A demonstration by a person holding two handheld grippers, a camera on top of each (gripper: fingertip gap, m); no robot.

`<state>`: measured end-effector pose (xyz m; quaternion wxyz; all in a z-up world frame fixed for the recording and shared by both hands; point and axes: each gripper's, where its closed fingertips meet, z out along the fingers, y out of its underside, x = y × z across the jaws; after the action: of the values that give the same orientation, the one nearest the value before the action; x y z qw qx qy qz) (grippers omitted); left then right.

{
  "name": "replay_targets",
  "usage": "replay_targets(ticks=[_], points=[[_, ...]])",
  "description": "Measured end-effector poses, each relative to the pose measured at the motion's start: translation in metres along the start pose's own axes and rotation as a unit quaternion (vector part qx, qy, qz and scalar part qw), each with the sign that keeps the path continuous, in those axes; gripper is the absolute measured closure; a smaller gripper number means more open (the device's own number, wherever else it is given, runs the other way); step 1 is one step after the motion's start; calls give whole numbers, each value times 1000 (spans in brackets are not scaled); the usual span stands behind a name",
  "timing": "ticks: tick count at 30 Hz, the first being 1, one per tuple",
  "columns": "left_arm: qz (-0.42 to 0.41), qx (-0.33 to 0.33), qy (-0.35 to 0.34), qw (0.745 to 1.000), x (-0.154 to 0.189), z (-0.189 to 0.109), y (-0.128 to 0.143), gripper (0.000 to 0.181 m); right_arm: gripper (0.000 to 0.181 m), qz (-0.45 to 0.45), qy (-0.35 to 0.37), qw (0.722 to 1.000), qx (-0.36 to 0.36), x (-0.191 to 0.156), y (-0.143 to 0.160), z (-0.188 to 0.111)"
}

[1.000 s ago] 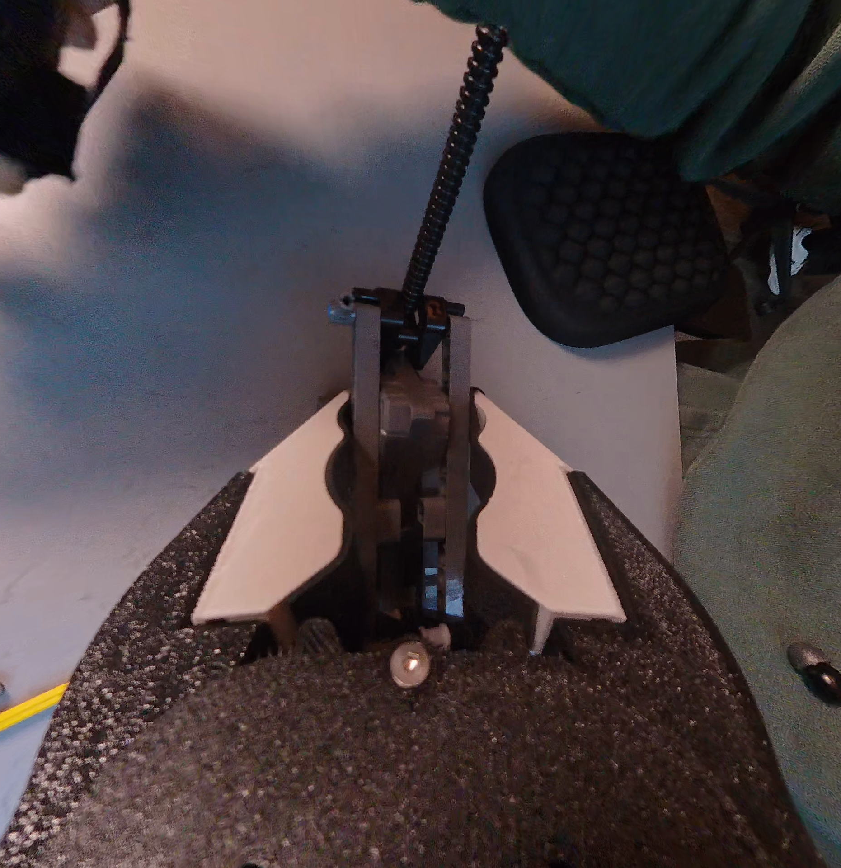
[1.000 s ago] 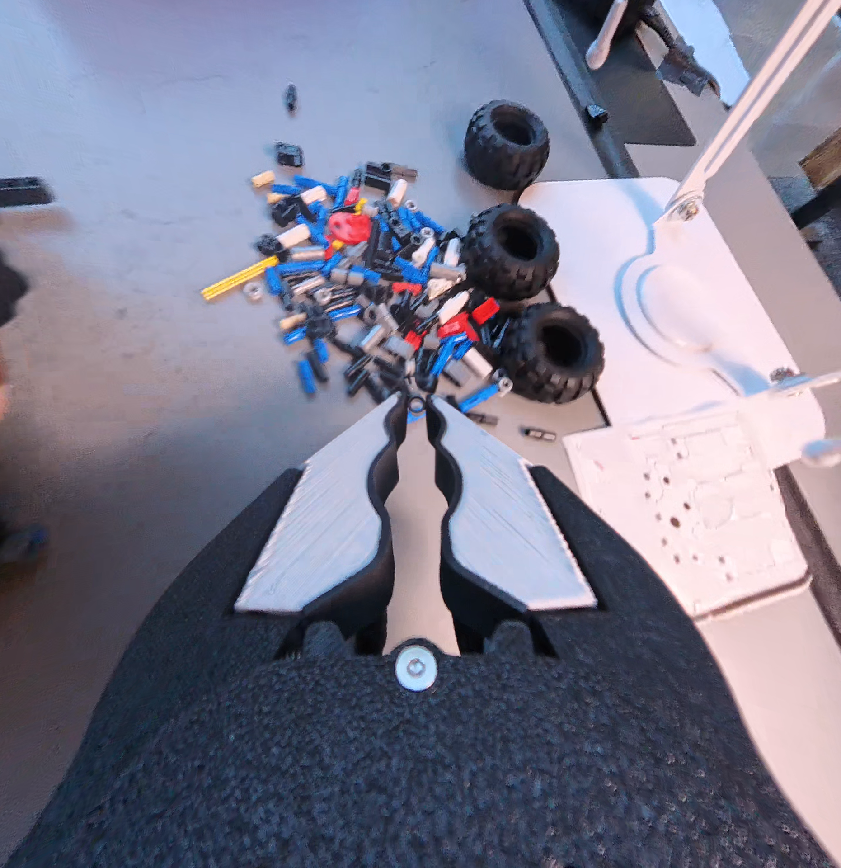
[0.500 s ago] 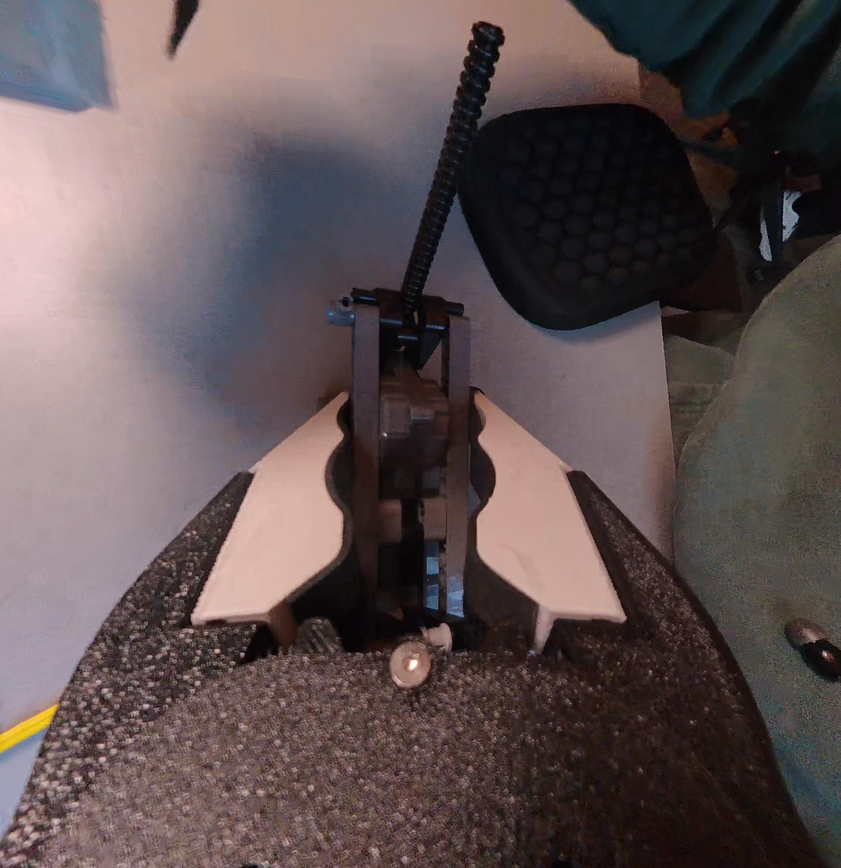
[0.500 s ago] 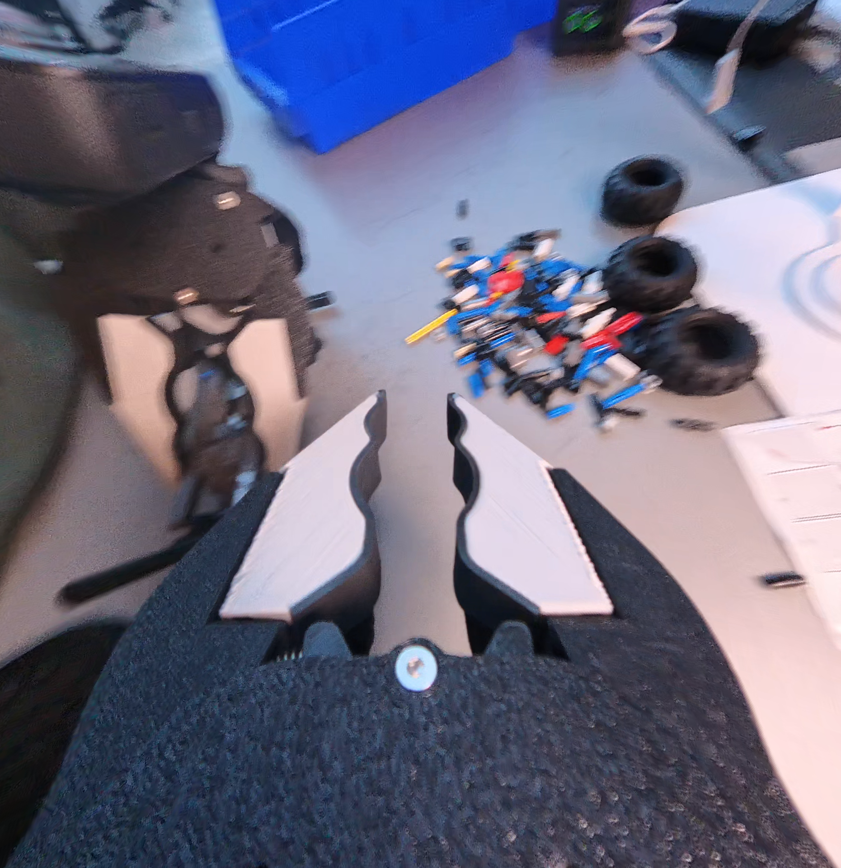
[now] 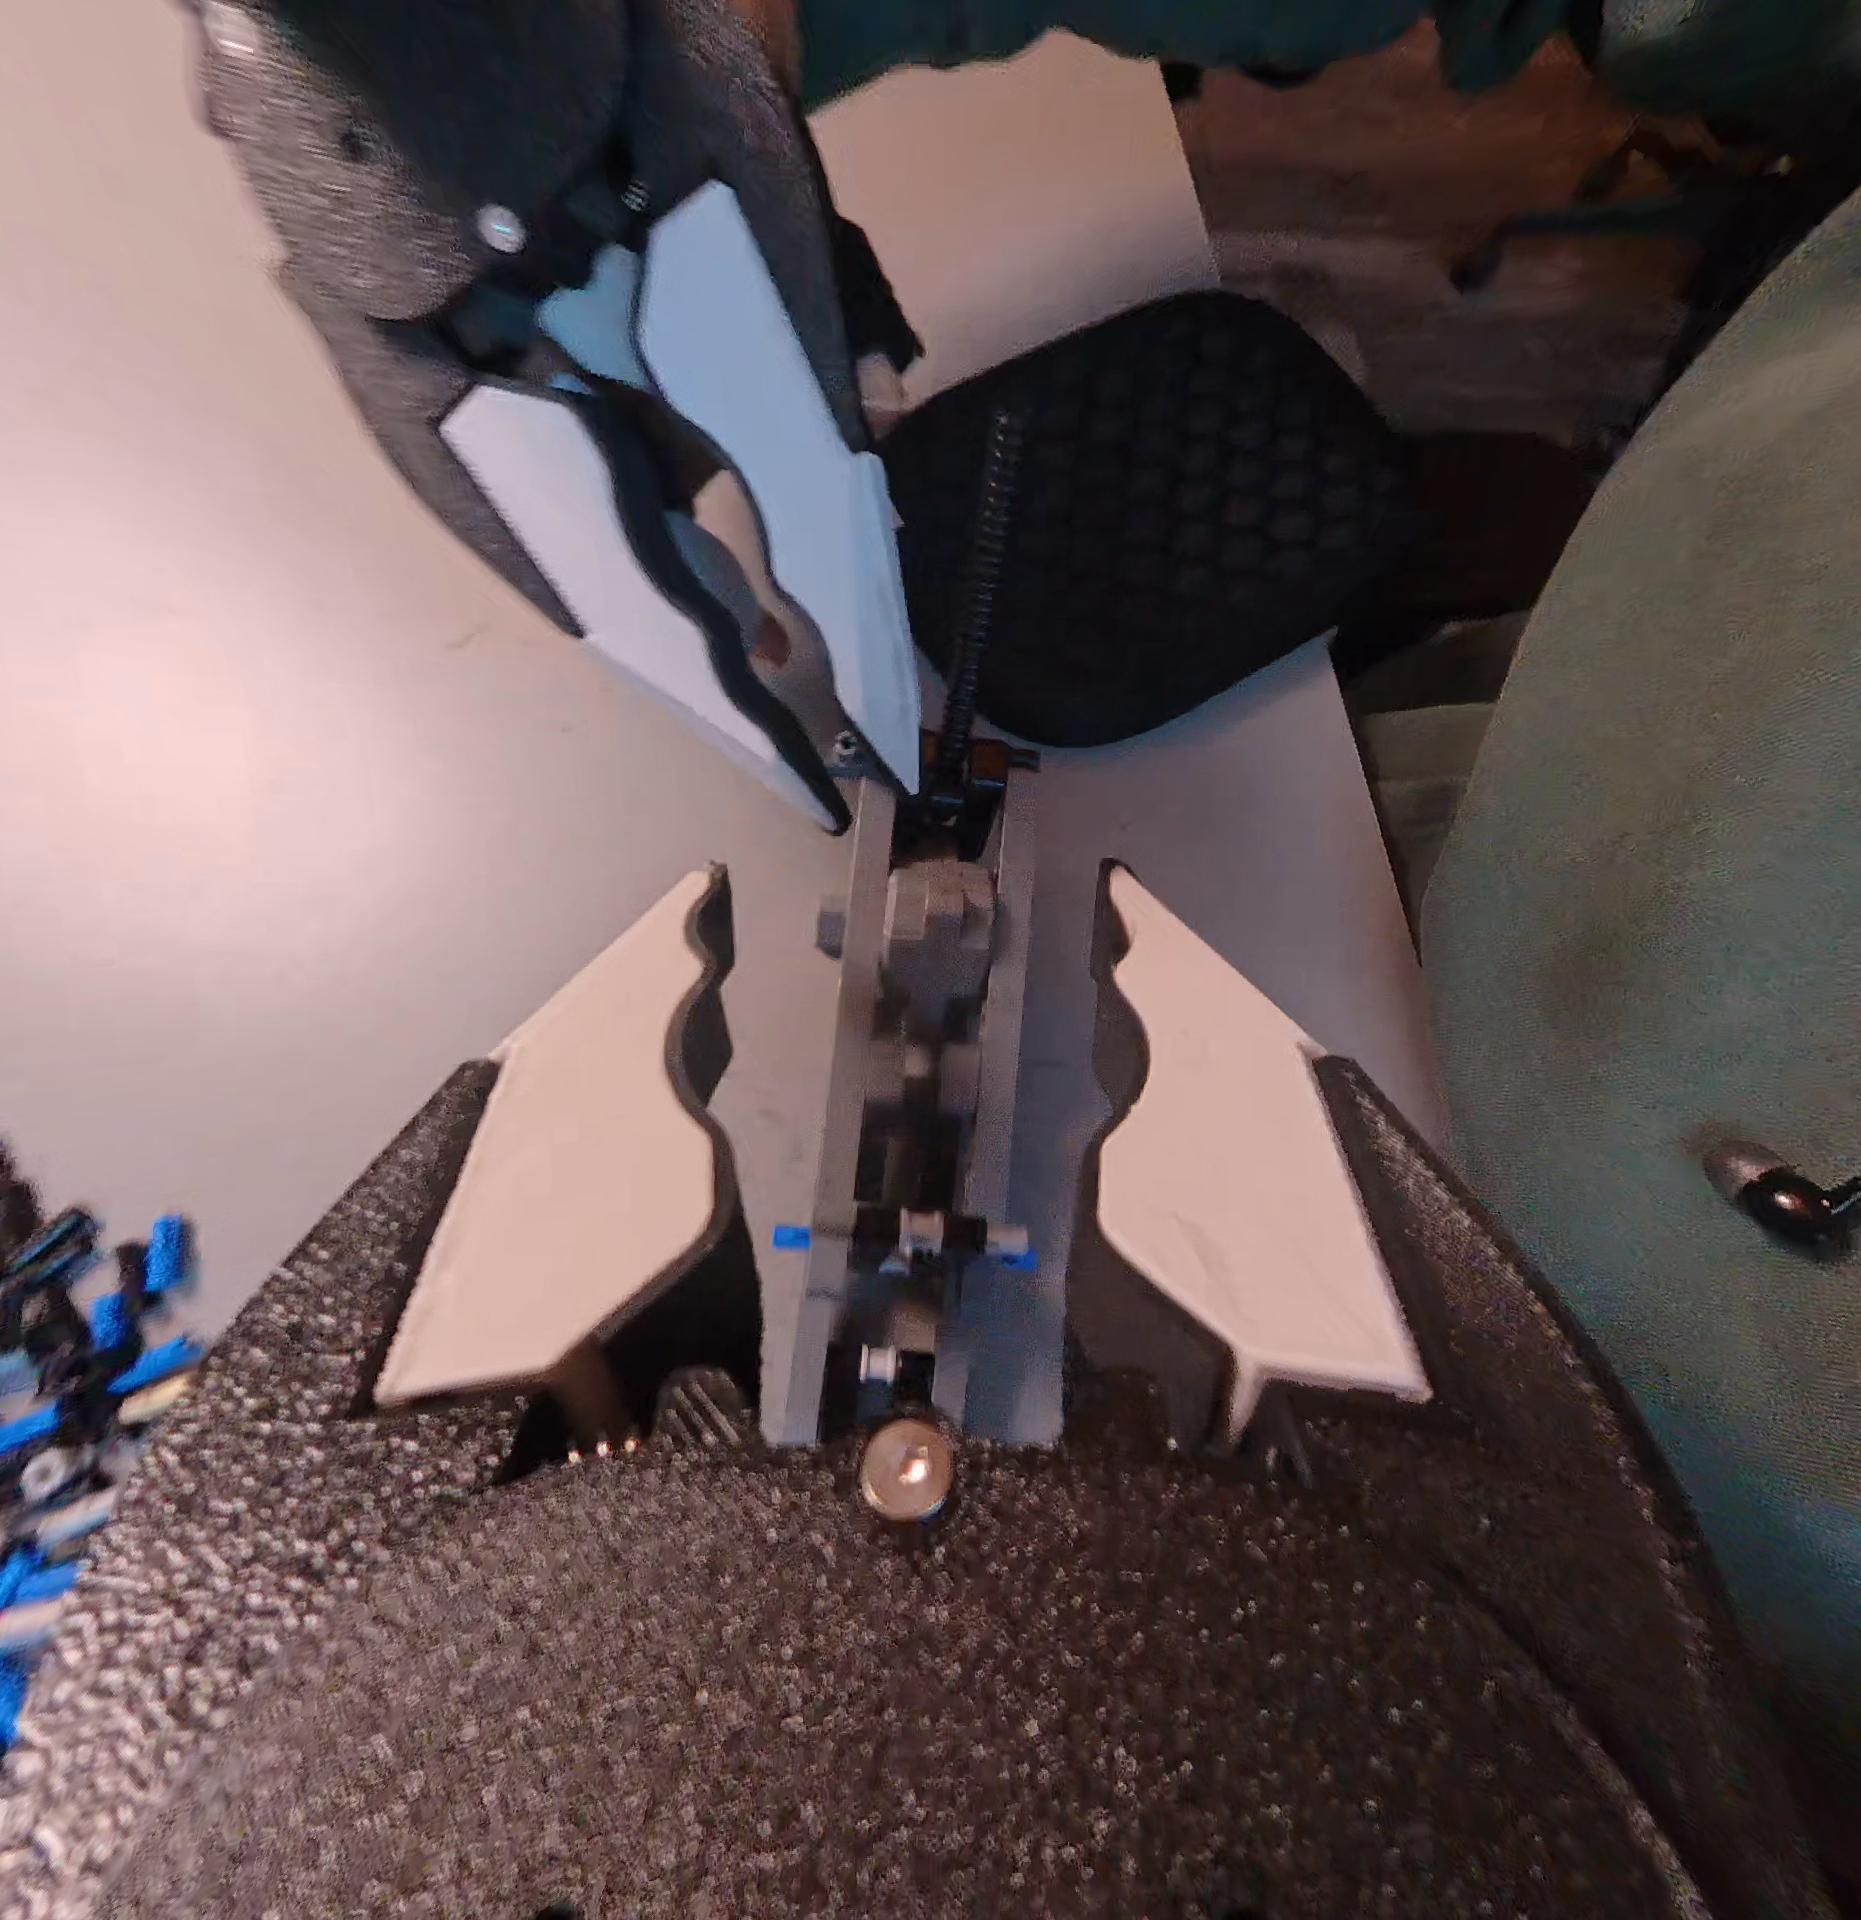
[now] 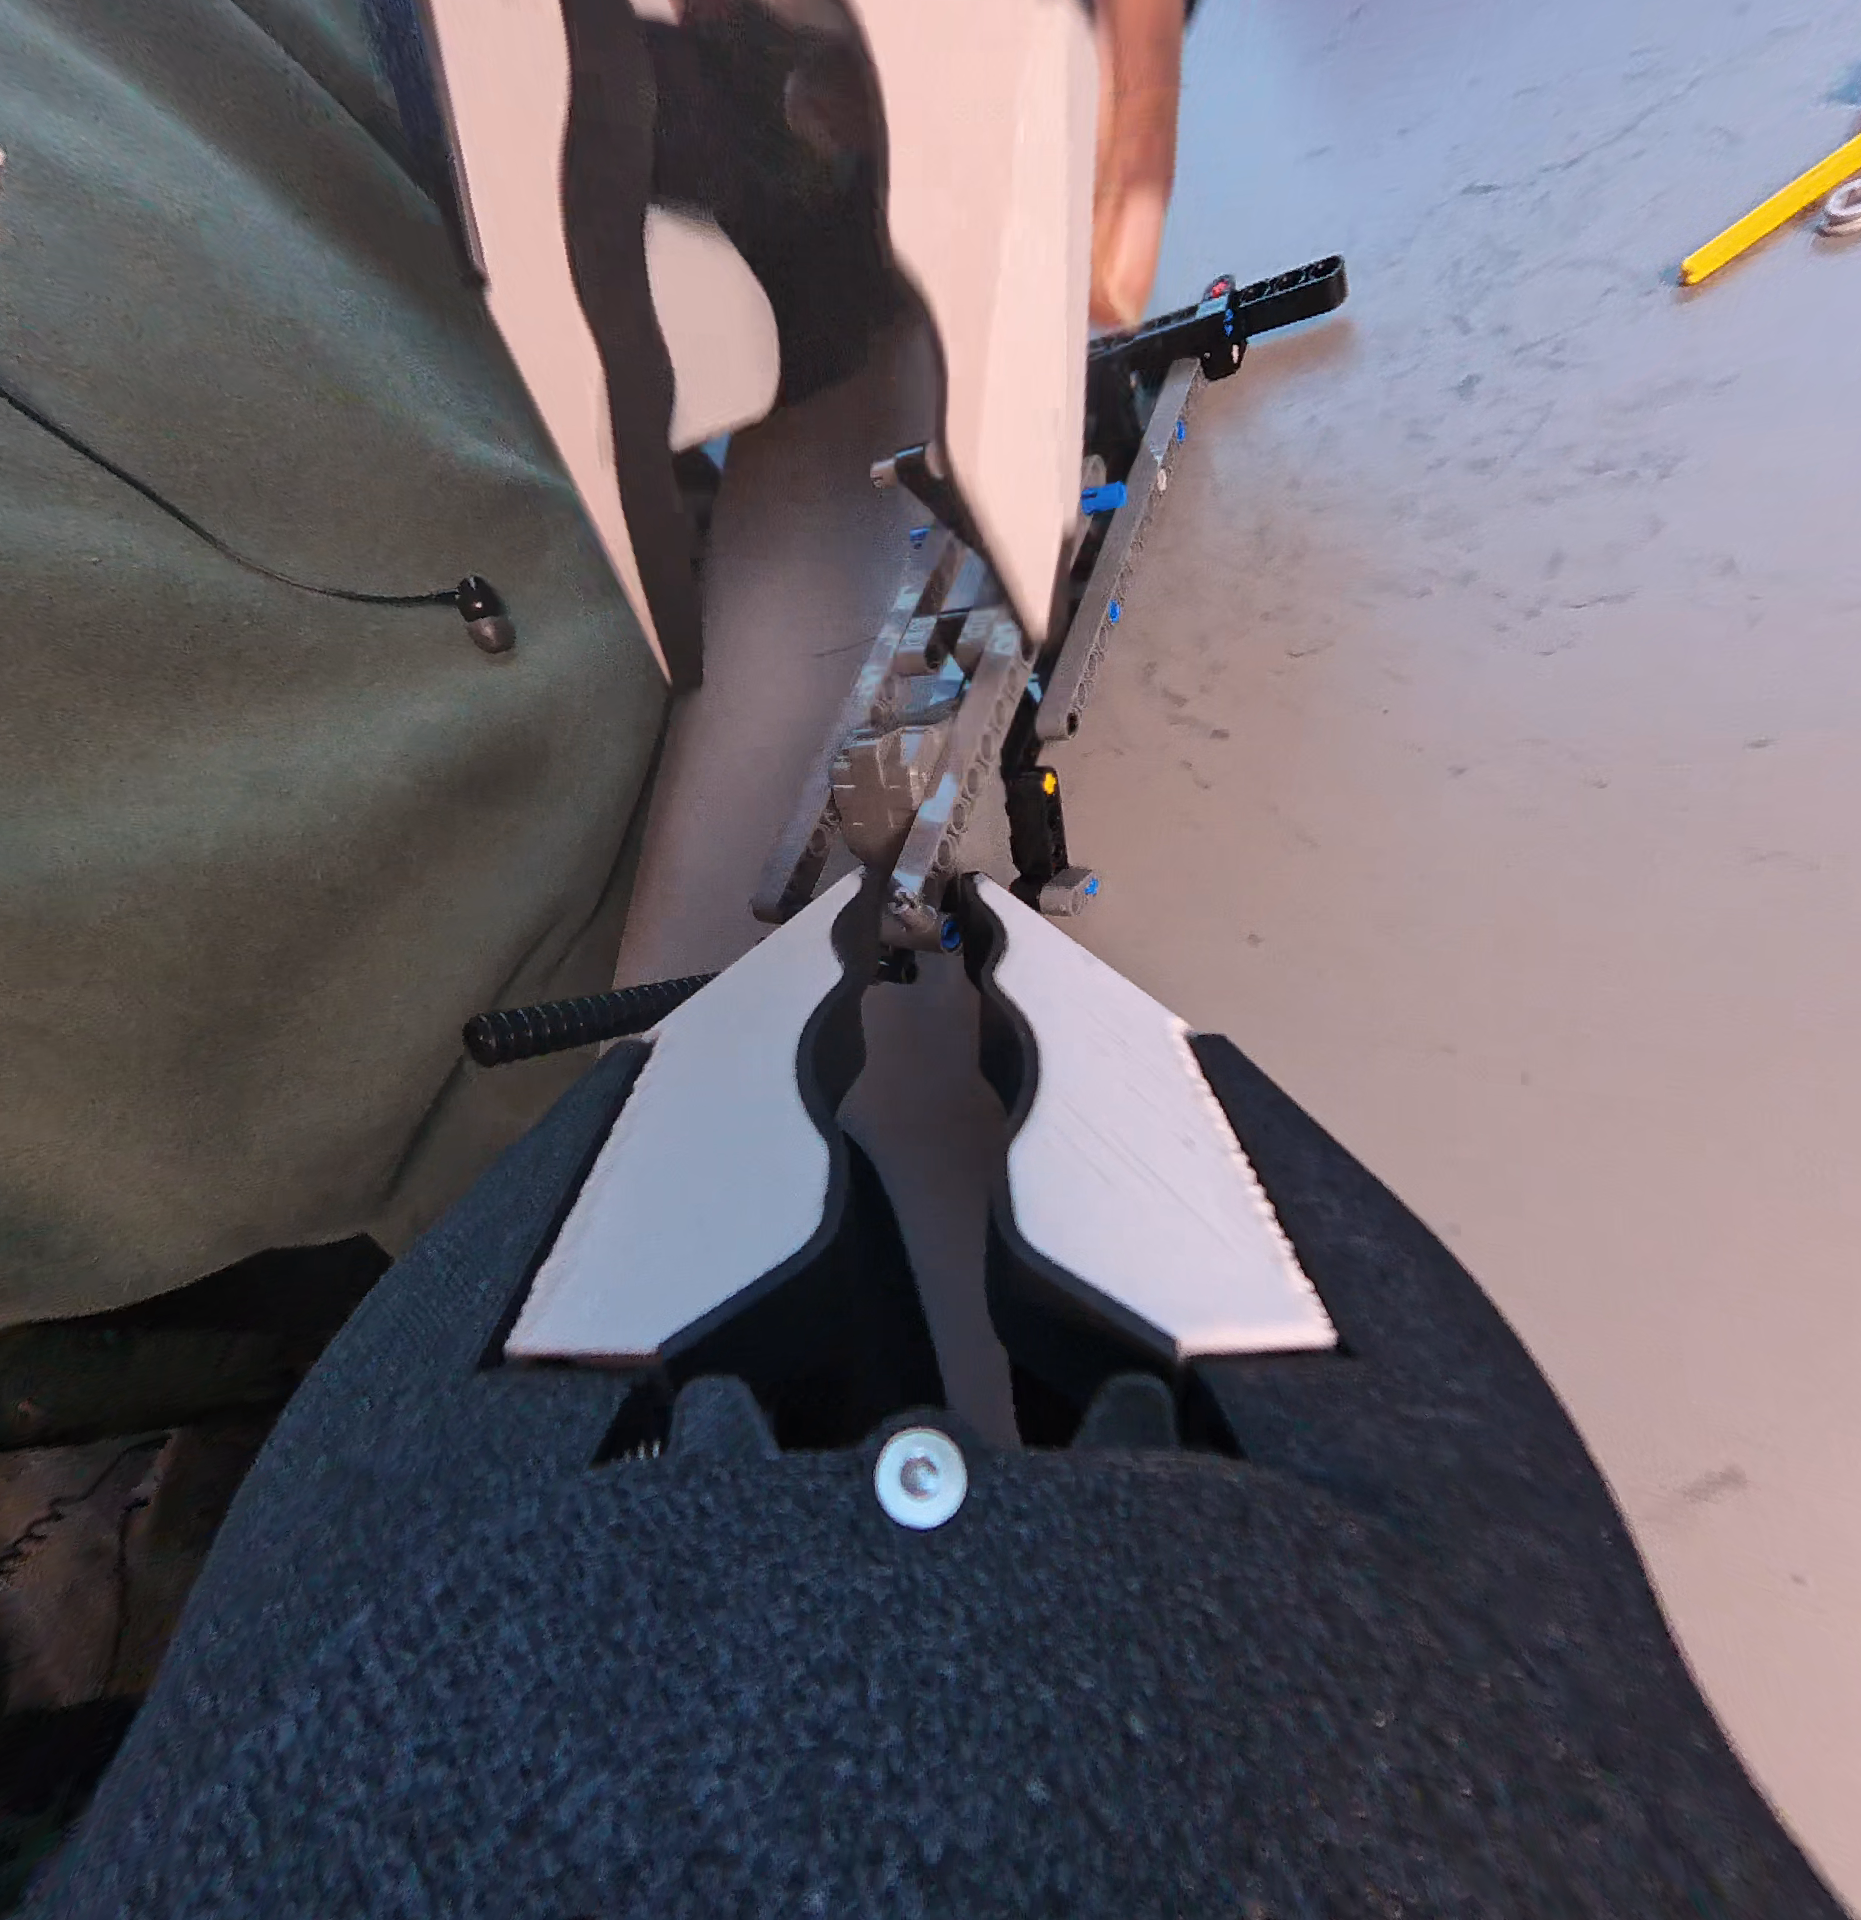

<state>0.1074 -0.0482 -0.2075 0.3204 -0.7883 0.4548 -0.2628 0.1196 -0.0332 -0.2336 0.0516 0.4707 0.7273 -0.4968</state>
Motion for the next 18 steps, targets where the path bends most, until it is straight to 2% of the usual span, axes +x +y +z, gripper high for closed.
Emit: replay_targets(ticks=[3, 5, 7, 9, 14, 17, 18], points=[[-30, 65, -64, 995, -3, -44, 1, 114, 168, -1, 66, 997, 30, -7, 1, -3], [-59, 101, -111, 987, -6, -71, 13, 114, 170, 22, 120, 989, 84, -15, -4, -9], [-95, 126, -154, 975, -8, -94, 30, 114, 171, 78, 165, 969, 169, -26, -15, -18], [-132, 146, -170, 966, -4, -106, 46, 114, 173, 125, 212, 937, 248, -36, -19, -27], [-170, 170, -165, 956, 12, -104, 64, 115, 174, 160, 345, 867, 321, -56, -10, -22], [-176, 145, -143, 963, 24, -87, 69, 116, 174, 135, 406, 848, 313, -63, -10, -3], [-176, 131, -132, 967, 29, -80, 70, 117, 173, 128, 402, 857, 296, -66, -11, 12]])
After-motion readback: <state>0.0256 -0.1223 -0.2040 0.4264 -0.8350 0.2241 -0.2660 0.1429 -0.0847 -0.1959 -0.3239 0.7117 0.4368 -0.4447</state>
